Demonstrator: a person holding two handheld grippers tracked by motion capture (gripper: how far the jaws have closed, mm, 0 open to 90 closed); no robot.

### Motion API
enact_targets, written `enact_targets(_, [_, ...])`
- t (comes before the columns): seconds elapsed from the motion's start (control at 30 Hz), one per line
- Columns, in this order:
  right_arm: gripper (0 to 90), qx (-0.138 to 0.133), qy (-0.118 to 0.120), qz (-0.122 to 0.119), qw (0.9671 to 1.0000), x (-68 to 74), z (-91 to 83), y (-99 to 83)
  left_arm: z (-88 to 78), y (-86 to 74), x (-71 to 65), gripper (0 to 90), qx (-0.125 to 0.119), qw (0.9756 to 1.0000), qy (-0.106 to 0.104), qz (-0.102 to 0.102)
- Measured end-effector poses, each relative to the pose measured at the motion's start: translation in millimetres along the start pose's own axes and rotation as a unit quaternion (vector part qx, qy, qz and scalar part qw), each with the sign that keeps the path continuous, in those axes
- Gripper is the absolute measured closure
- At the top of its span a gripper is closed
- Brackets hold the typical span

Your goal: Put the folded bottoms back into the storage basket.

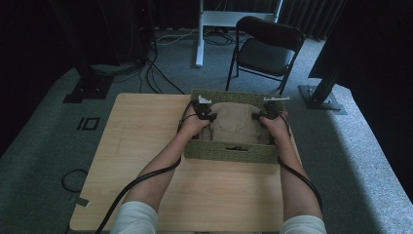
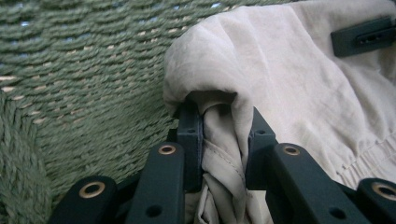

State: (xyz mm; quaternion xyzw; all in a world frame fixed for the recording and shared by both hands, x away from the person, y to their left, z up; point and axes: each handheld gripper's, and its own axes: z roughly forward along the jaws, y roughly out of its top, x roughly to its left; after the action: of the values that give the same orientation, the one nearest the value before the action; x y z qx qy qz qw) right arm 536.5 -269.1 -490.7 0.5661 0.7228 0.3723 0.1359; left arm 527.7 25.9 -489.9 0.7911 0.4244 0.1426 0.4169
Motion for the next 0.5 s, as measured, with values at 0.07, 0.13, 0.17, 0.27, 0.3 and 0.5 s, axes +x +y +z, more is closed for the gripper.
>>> enact_targets(0.07, [77.4,0.005,-0.01,-0.007,0.9999,0.5,3.8,0.5,2.9,-0.7,0.1,74.5,0.005,1.0,0.002,-0.001])
enact_targets(0.13, [73.0,0.008,-0.015,-0.008,0.9998,0.4,6.3,0.6,5.5,-1.7,0.6,72.9,0.007,0.9999,0.007,-0.004])
enact_targets(0.17, [70.2,0.006,-0.018,-0.007,0.9998,0.0,6.8,0.3,6.9,-1.9,0.7,71.5,0.009,0.9999,0.01,-0.007])
enact_targets(0.27, [59.2,0.0,-0.033,-0.008,0.9994,-3.1,7.2,-0.5,9.5,-1.1,-1.6,54.1,-0.005,0.9996,0.027,-0.007])
enact_targets(0.3, [55.2,-0.003,-0.031,-0.004,0.9995,-3.5,6.6,-0.6,9.2,-0.2,-2.5,47.8,-0.012,0.9994,0.029,-0.011])
enact_targets(0.5, [34.4,-0.022,-0.028,0.013,0.9993,-2.7,-3.8,2.6,-1.7,11.5,-8.6,28.8,-0.03,0.9995,0.007,0.009])
